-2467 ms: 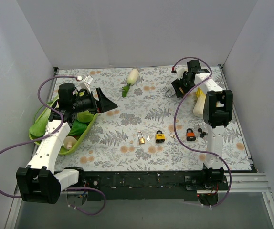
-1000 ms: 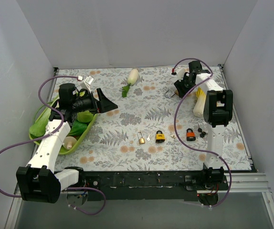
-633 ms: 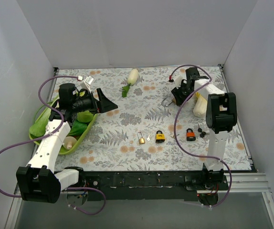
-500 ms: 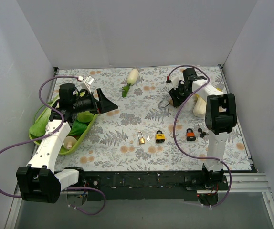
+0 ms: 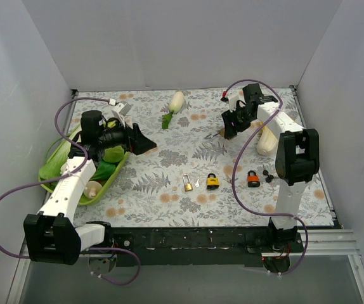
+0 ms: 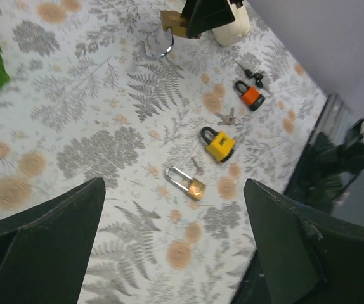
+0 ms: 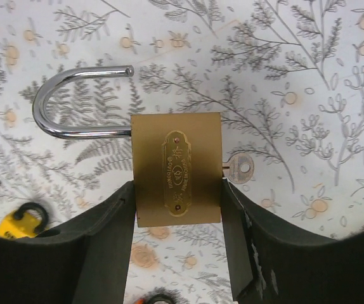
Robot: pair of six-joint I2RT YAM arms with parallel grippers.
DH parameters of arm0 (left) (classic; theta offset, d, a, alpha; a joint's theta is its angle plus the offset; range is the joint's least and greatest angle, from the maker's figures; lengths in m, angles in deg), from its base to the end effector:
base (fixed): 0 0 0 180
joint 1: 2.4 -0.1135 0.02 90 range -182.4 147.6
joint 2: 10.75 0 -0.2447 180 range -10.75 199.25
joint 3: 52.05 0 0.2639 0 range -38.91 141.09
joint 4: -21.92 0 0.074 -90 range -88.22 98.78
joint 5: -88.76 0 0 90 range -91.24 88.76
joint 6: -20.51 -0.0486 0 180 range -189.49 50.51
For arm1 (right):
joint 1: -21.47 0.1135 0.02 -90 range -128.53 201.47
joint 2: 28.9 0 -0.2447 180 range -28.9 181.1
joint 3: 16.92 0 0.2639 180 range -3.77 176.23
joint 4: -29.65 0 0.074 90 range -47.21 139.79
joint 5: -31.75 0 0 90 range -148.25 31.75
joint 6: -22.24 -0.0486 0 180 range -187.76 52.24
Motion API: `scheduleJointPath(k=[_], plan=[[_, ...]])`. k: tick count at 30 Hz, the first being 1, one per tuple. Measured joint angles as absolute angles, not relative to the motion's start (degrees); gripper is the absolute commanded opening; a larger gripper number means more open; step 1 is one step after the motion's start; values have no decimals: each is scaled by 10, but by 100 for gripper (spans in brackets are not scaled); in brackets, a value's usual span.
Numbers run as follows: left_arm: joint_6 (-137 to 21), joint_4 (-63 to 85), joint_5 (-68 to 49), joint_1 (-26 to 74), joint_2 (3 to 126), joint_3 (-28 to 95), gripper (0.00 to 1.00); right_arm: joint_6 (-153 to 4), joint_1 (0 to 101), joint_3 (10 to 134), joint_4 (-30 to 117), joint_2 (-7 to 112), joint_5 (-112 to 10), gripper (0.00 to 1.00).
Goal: Lock with the key
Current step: Pick up the lock from the center of the board, then lock the lock.
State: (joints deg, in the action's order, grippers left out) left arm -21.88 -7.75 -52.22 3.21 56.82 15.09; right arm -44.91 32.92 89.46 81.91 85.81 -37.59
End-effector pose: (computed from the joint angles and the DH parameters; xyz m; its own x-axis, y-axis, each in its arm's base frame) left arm 0.2760 -0.0650 0.2852 -0.8760 -0.3812 -0.2955 0.1238 0.4143 -0.9017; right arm 0.4299 0.1046 0.1935 -0.6487 -0.5021 -0.5719 -0.6592 0.7463 0.0925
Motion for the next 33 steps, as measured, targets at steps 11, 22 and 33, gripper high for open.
scheduleJointPath(k=[11,22,33], plan=[[-500,-35,-465,190,669,181,79,-521,357,866,834,815,-330,1],[-547,31,-325,285,924,290,75,-558,381,859,832,815,-310,1],[-533,58,-312,297,1026,344,42,-556,385,868,822,872,-312,1]])
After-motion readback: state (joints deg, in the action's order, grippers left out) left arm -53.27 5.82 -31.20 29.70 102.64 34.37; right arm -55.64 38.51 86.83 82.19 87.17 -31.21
